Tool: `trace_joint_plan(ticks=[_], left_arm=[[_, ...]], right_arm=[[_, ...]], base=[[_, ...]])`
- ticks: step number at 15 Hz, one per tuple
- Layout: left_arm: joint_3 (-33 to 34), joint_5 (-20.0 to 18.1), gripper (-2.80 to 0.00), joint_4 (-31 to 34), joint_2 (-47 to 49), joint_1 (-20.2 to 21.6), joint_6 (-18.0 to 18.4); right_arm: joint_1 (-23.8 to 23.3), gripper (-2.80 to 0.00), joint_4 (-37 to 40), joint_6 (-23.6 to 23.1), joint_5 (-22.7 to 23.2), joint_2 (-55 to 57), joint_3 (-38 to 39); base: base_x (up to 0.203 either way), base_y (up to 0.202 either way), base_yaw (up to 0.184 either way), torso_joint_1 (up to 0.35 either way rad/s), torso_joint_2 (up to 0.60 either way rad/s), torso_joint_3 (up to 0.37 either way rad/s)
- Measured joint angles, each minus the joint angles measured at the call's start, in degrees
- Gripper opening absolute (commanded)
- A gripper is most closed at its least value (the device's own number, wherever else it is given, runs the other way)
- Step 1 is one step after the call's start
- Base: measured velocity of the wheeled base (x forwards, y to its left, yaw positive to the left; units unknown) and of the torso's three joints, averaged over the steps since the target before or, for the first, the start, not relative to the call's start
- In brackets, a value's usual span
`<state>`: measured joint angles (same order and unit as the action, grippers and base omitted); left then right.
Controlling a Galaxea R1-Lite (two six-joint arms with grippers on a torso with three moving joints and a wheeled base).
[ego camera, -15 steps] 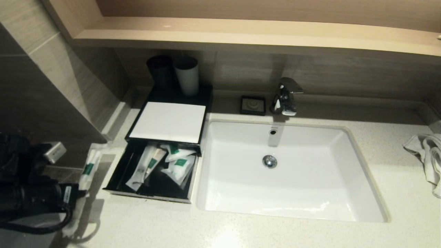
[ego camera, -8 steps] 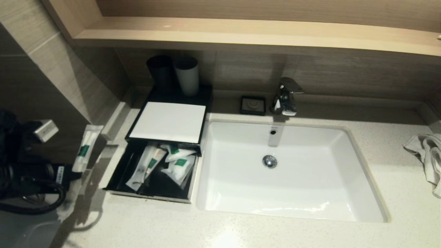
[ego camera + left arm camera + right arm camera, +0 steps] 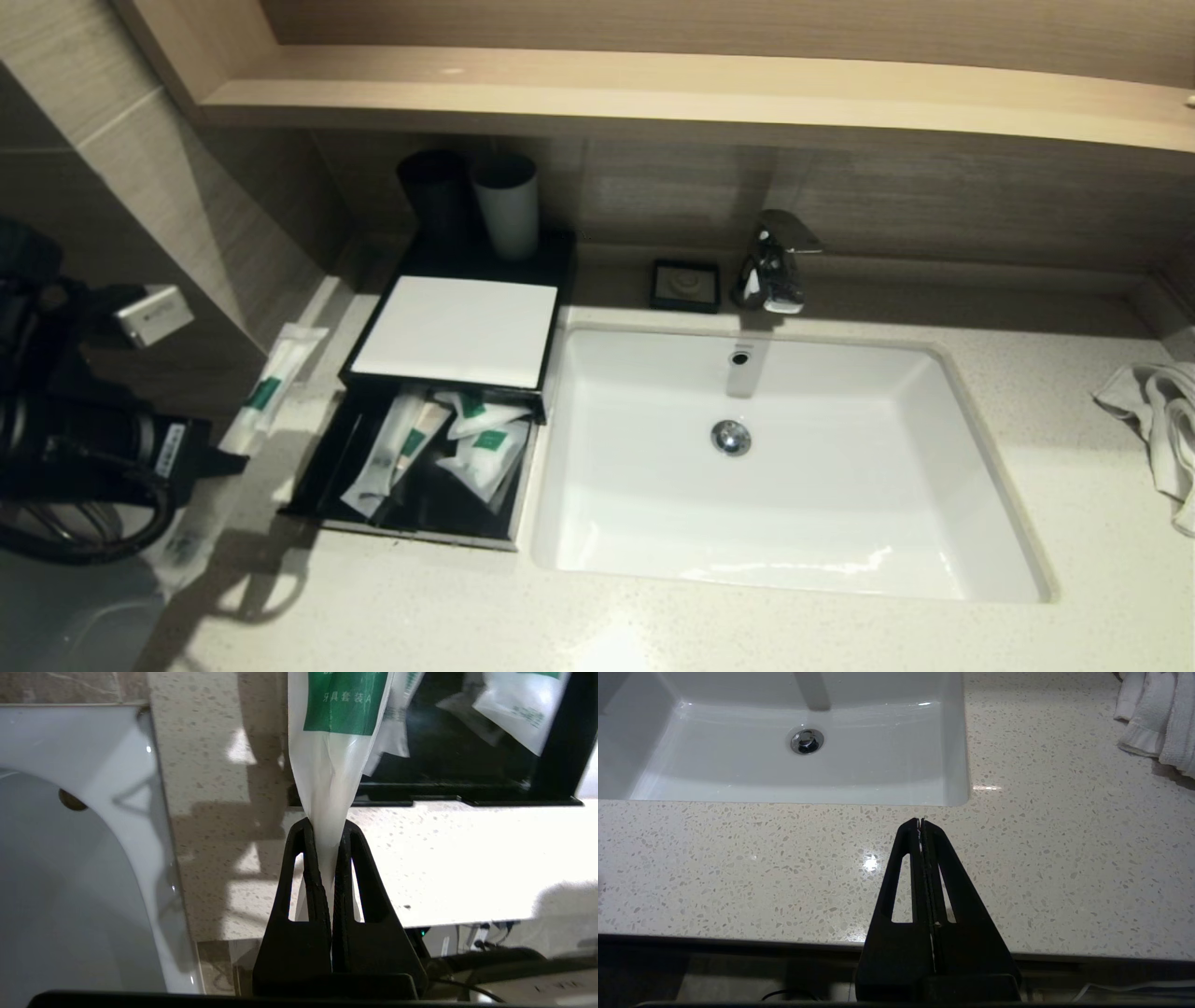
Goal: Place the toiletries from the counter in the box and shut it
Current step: Place the bathroom toiletry into the drawer
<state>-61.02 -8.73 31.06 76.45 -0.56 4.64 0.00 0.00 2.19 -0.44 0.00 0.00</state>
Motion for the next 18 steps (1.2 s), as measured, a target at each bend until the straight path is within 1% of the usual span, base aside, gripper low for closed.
trace_joint_plan(ticks=[3, 8, 12, 15, 18], left_arm=[[-3.56, 0.24, -2.80, 4.47, 0.64, -3.14, -0.43], [-10.25, 0.52, -2.80, 10.79, 3.19, -6.60, -3.25], [-11.60, 2.67, -2.80, 11.68, 6.35, -8.51, -5.21], [-12.37, 2.86, -2.80, 11.74, 8.85, -9.92, -5.34], [-14.83, 2.86, -2.80, 12.09, 12.25, -10.71, -6.57]], right_arm=[[0.00, -2.80, 0.00, 0.01, 0.02, 0.00, 0.00], [0.00, -2.80, 0.00, 0.01, 0.00, 0.00, 0.00], [0.00, -2.80, 0.00, 0.01, 0.00, 0.00, 0.00], [0.00, -2.80, 0.00, 0.01, 0.00, 0.00, 0.00], [0.00, -2.80, 0.00, 0.02, 0.00, 0.00, 0.00]], base=[[0.000, 0.000, 0.000, 0.000, 0.00, 0.000], [0.000, 0.000, 0.000, 0.000, 0.00, 0.000], [0.000, 0.000, 0.000, 0.000, 0.00, 0.000], [0.000, 0.000, 0.000, 0.000, 0.00, 0.000], [0.000, 0.000, 0.000, 0.000, 0.00, 0.000]])
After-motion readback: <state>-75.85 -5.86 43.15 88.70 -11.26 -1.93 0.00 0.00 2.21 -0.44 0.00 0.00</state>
